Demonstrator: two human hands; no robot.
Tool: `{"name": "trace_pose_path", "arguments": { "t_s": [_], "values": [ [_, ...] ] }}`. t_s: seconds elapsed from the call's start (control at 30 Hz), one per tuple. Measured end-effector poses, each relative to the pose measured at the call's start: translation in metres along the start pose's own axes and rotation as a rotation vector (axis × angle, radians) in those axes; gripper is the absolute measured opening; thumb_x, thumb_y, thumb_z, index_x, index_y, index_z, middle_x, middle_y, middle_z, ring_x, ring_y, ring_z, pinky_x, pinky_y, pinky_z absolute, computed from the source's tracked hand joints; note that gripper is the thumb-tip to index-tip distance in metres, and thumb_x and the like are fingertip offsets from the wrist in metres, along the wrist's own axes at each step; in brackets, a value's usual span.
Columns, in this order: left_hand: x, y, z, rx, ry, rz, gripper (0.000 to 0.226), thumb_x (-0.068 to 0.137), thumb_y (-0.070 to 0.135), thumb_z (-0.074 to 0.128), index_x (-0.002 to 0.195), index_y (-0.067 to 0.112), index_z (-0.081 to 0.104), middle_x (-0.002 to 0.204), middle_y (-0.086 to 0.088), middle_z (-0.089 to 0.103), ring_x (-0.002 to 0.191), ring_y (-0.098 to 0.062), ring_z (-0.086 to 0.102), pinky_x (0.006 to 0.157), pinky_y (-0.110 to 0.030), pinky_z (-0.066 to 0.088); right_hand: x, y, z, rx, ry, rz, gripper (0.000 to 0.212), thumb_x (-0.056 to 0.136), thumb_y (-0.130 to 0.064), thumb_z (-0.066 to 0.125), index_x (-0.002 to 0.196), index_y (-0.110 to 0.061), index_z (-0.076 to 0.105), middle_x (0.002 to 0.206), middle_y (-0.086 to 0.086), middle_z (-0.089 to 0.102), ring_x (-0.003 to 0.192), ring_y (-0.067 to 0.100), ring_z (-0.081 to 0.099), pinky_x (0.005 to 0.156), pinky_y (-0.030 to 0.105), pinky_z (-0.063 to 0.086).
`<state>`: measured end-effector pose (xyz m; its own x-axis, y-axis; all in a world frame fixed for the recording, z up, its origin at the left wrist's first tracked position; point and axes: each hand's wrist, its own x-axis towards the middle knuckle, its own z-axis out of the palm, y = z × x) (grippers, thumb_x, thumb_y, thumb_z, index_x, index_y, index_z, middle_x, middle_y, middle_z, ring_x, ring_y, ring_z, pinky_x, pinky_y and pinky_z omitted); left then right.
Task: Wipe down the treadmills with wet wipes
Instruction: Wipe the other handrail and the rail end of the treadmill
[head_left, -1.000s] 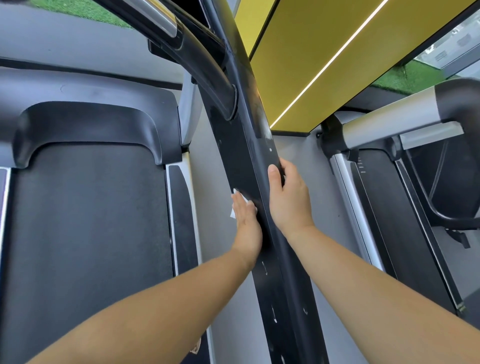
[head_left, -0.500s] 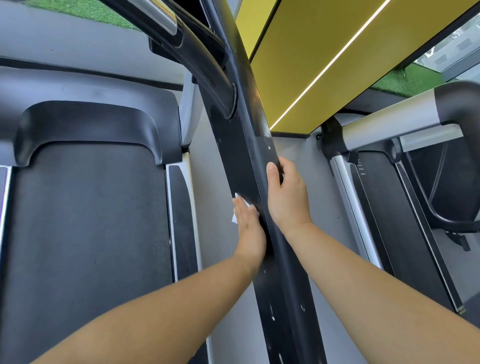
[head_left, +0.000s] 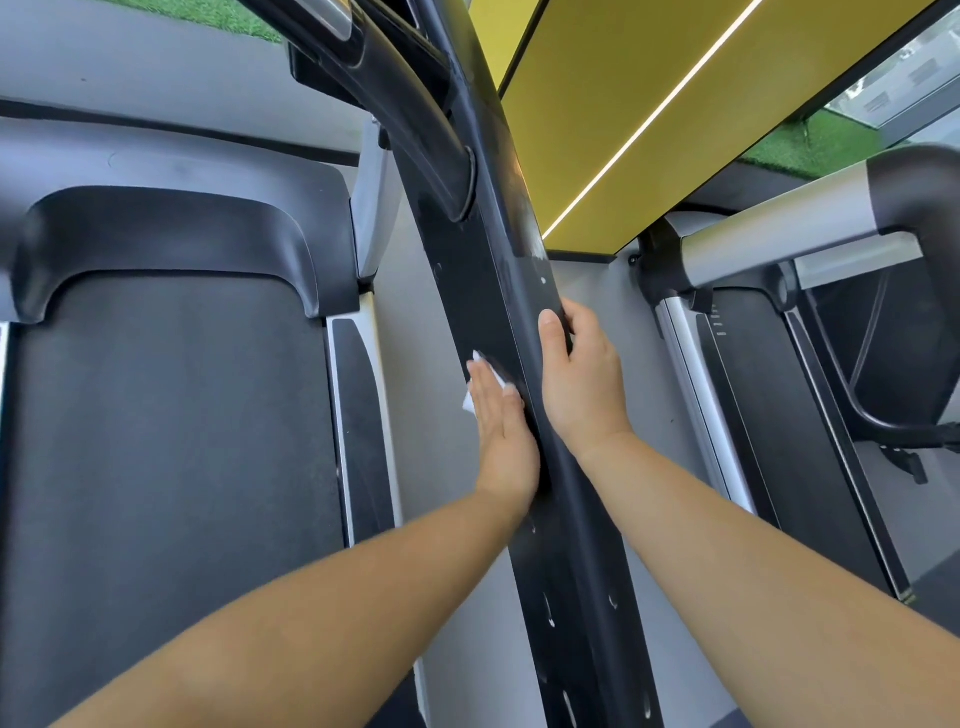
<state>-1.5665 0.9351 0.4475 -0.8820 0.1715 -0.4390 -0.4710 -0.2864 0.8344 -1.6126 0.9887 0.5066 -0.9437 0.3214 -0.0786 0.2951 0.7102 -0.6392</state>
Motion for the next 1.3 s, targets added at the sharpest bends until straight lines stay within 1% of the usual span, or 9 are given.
{"name": "trace_pose_path", "arguments": {
  "t_s": [0.13, 0.3, 0.53, 0.67, 0.9, 1.0, 1.13, 1.23, 1.3],
  "values": [
    [0.011, 0.006, -0.003, 0.024, -0.007, 0.07, 0.049, 0.105, 0.029, 0.011, 0.147, 0.033, -0.014, 0.143, 0.034, -0.014, 0.134, 0.015, -0.014, 0.116, -0.022, -0.006, 0.0, 0.0, 0.002, -0.006, -0.007, 0.009, 0.034, 0.1, -0.035, 0.039, 0.129, -0.023, 0.052, 0.118, -0.009, 0.059, 0.109, 0.009, 0.053, 0.09, 0.025, 0.044],
    [-0.036, -0.02, 0.007, 0.005, -0.079, 0.113, 0.042, 0.104, 0.036, 0.013, 0.13, 0.053, -0.015, 0.147, 0.034, -0.019, 0.136, 0.015, -0.017, 0.117, -0.022, -0.005, 0.0, 0.0, 0.001, -0.014, -0.006, 0.029, 0.034, 0.1, -0.037, 0.037, 0.128, -0.025, 0.052, 0.117, -0.008, 0.06, 0.108, 0.011, 0.055, 0.092, 0.03, 0.047],
    [-0.002, -0.001, -0.002, 0.157, -0.061, 0.293, 0.053, 0.101, 0.038, 0.014, 0.146, 0.03, -0.014, 0.152, 0.024, -0.019, 0.138, 0.011, -0.017, 0.115, -0.016, -0.007, -0.001, 0.0, 0.0, 0.002, -0.012, 0.025, 0.033, 0.101, -0.036, 0.038, 0.127, -0.023, 0.053, 0.117, -0.006, 0.061, 0.108, 0.011, 0.055, 0.091, 0.026, 0.045],
    [-0.028, -0.025, 0.0, 0.188, -0.122, 0.38, 0.057, 0.095, 0.048, 0.014, 0.142, 0.034, -0.014, 0.151, 0.027, -0.018, 0.141, 0.005, -0.014, 0.115, -0.016, -0.006, 0.0, -0.001, 0.0, -0.003, -0.013, 0.028, 0.032, 0.101, -0.036, 0.036, 0.126, -0.024, 0.053, 0.114, -0.007, 0.061, 0.105, 0.011, 0.055, 0.089, 0.027, 0.046],
    [-0.003, -0.011, -0.01, 0.251, -0.131, 0.429, 0.059, 0.093, 0.048, 0.015, 0.14, 0.03, -0.015, 0.149, 0.023, -0.02, 0.141, 0.005, -0.016, 0.113, -0.013, -0.007, -0.001, -0.001, 0.001, -0.009, -0.015, 0.028, 0.036, 0.101, -0.035, 0.036, 0.13, -0.021, 0.052, 0.119, -0.005, 0.061, 0.109, 0.011, 0.055, 0.089, 0.024, 0.044],
    [-0.004, -0.01, -0.008, 0.226, -0.132, 0.429, 0.059, 0.094, 0.047, 0.015, 0.142, 0.029, -0.015, 0.15, 0.024, -0.019, 0.141, 0.004, -0.016, 0.114, -0.015, -0.006, -0.001, -0.002, 0.001, -0.001, -0.011, 0.031, 0.037, 0.101, -0.036, 0.036, 0.13, -0.021, 0.052, 0.12, -0.005, 0.06, 0.11, 0.011, 0.055, 0.092, 0.027, 0.046],
    [-0.042, -0.038, -0.003, 0.249, -0.203, 0.402, 0.059, 0.094, 0.047, 0.015, 0.141, 0.031, -0.017, 0.15, 0.023, -0.023, 0.141, 0.003, -0.019, 0.114, -0.016, -0.008, -0.002, -0.003, -0.001, -0.009, -0.02, 0.041, 0.033, 0.102, -0.036, 0.034, 0.126, -0.022, 0.053, 0.111, -0.009, 0.059, 0.104, 0.01, 0.053, 0.083, 0.022, 0.039],
    [-0.037, -0.038, -0.003, 0.225, -0.174, 0.385, 0.058, 0.094, 0.048, 0.015, 0.14, 0.033, -0.017, 0.15, 0.024, -0.02, 0.14, 0.005, -0.017, 0.113, -0.014, -0.008, -0.003, -0.004, -0.001, 0.003, -0.019, 0.04, 0.033, 0.101, -0.036, 0.035, 0.123, -0.021, 0.055, 0.109, -0.006, 0.06, 0.102, 0.012, 0.054, 0.084, 0.023, 0.04],
    [-0.021, -0.024, -0.004, 0.213, -0.144, 0.382, 0.057, 0.093, 0.049, 0.015, 0.139, 0.034, -0.016, 0.149, 0.026, -0.02, 0.14, 0.006, -0.017, 0.113, -0.012, -0.008, -0.004, -0.005, -0.003, 0.024, -0.029, 0.042, 0.028, 0.102, -0.036, 0.035, 0.114, -0.023, 0.056, 0.104, -0.009, 0.059, 0.098, 0.009, 0.053, 0.08, 0.02, 0.04]
  ]
}}
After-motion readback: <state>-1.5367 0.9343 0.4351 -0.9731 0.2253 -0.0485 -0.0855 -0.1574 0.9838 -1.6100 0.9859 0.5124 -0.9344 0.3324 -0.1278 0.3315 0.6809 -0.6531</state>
